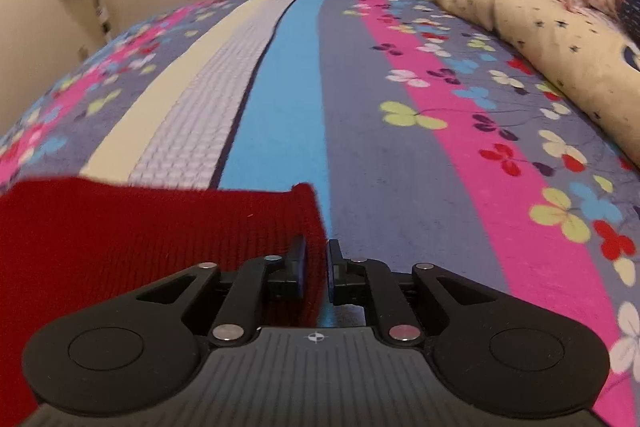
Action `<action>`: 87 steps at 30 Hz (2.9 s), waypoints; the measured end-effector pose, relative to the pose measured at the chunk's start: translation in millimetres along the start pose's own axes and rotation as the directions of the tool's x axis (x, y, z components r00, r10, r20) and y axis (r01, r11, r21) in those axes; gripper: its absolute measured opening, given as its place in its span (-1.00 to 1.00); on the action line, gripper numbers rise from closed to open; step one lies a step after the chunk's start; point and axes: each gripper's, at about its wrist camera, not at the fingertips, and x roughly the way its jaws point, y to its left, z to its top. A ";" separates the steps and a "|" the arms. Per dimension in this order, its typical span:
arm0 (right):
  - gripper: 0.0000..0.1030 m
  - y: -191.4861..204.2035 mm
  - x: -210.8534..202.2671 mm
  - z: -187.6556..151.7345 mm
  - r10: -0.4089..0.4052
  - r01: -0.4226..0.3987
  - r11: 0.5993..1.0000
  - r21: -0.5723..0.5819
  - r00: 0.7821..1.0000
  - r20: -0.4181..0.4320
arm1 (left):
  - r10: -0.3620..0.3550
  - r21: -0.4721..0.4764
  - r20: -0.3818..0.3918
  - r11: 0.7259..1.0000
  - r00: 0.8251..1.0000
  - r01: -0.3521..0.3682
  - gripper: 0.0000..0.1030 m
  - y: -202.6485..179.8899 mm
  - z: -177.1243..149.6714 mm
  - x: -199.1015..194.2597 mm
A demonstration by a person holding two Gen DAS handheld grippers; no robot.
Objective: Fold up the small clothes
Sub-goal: 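Lift the folded edge and fold it toward the collar with both grippers, then open both grippers and release the folded red sweater onto the bed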
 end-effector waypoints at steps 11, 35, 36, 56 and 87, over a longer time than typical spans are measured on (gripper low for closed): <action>0.11 -48.3 -87.4 -7.3 0.186 -0.168 0.962 0.214 0.980 -0.066 | -0.220 -0.207 -0.164 0.961 0.962 0.185 0.29 27.2 -42.0 -89.5; -0.78 -67.0 -132.0 -52.5 0.356 -0.311 0.889 0.337 0.931 -0.081 | -0.320 -0.132 -0.032 0.940 0.947 0.314 -0.73 36.3 -81.7 -133.9; -0.78 -66.9 -124.1 -56.1 0.322 -0.264 0.908 0.326 0.937 -0.137 | -0.298 -0.125 -0.087 0.950 0.951 0.286 -0.73 34.7 -83.6 -124.6; -0.43 -27.7 -142.1 -45.1 0.265 -0.264 0.964 0.012 0.964 -0.018 | -0.209 0.186 -0.040 0.959 0.977 0.213 -0.32 -21.1 -79.9 -127.1; -0.17 -32.3 -118.4 -47.5 0.034 -0.037 0.998 -0.047 0.998 -0.051 | -0.015 0.161 -0.056 0.987 0.998 0.024 -0.03 -23.0 -73.8 -110.6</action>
